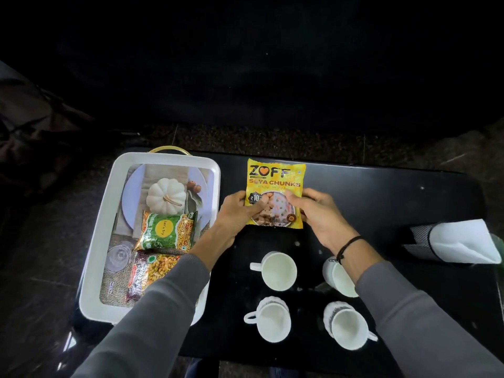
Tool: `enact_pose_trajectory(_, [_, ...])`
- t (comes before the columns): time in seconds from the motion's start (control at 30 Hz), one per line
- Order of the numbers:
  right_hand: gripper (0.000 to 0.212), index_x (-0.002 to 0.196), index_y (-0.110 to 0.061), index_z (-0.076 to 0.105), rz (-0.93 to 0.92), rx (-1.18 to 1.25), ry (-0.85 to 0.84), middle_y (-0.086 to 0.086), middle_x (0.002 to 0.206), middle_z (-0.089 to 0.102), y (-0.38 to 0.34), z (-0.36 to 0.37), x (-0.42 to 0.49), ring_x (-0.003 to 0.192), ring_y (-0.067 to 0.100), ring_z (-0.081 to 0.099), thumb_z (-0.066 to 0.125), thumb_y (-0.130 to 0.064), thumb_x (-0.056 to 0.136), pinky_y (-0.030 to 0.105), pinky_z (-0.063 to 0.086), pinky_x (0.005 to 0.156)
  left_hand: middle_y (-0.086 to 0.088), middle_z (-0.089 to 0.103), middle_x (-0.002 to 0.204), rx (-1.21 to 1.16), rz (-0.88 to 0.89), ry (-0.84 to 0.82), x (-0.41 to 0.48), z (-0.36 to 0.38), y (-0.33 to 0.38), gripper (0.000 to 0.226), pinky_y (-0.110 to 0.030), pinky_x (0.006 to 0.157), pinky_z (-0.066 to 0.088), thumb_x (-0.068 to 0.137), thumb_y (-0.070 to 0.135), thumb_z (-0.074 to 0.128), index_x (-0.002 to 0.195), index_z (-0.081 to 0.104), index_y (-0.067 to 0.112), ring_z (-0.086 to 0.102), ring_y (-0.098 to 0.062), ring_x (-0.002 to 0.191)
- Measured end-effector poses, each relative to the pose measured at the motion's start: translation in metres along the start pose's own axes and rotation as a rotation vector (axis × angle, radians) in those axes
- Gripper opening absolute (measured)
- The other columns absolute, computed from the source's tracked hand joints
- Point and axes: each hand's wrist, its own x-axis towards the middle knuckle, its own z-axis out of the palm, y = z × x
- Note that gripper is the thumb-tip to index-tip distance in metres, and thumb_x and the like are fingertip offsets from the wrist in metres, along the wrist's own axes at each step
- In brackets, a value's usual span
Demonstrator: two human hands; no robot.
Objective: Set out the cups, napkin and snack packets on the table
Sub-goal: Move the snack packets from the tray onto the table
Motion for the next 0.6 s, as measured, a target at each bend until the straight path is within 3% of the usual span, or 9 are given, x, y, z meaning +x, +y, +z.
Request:
enact_pose_trajectory(0.13, [0.023,0.109,-0.012,0.074,0.009,-0.084,-0.002,0.005,0.104,0.078,0.004,0.006,0.016,0.102,0.022,0.073,0.075,-0.025,0.091,0.045,0.055,0.100,0.002,0.078,0.094,0.118,0.013,0.098,0.010,-0.002,-0.002,0.015,-0.019,0.073,0.058,0.094,0.026,0.071,0.101,0.069,0.013,0.075,-0.014,0.088])
enact_pose_trajectory(0.2, [0.020,0.104,-0.017,0.075,-0.014,-0.148,0.023,0.001,0.101,0.079,0.008,0.009,0.022,0.095,0.016,0.073,0.075,-0.031,0.090,0.041,0.058,0.095,0.009,0.069,0.085,0.281,0.030,0.184,0.012,-0.004,-0.002,0.015,-0.013,0.058,0.046,0.098,0.030,0.065,0.098,0.065,0.015,0.065,-0.005,0.076])
enact_pose_trajectory(0.27, [0.022,0.103,-0.020,0.076,-0.059,-0.215,0.066,-0.001,0.099,0.079,0.009,0.013,0.025,0.092,0.015,0.074,0.074,-0.037,0.090,0.039,0.059,0.091,0.008,0.061,0.078,0.437,0.060,0.256,0.012,-0.007,-0.001,0.019,-0.016,0.053,0.037,0.100,0.033,0.061,0.095,0.060,0.015,0.055,-0.004,0.067])
enact_pose_trajectory(0.4, [0.029,0.105,-0.020,0.078,-0.129,-0.321,0.081,-0.004,0.096,0.079,0.010,0.020,0.026,0.090,0.015,0.074,0.074,-0.043,0.088,0.038,0.060,0.086,-0.007,0.069,0.093,0.522,0.121,0.312,0.010,-0.012,0.003,0.022,-0.033,0.069,0.052,0.101,0.026,0.061,0.112,0.059,0.007,0.067,-0.023,0.084])
enact_pose_trajectory(0.6, [0.041,0.116,-0.015,0.071,-0.153,-0.306,0.173,-0.001,0.104,0.076,0.007,0.021,0.023,0.098,0.018,0.072,0.079,-0.041,0.085,0.038,0.059,0.090,-0.009,0.070,0.104,0.526,0.187,0.300,0.004,-0.016,0.011,0.037,-0.043,0.088,0.057,0.095,0.014,0.068,0.127,0.051,0.007,0.068,-0.025,0.096])
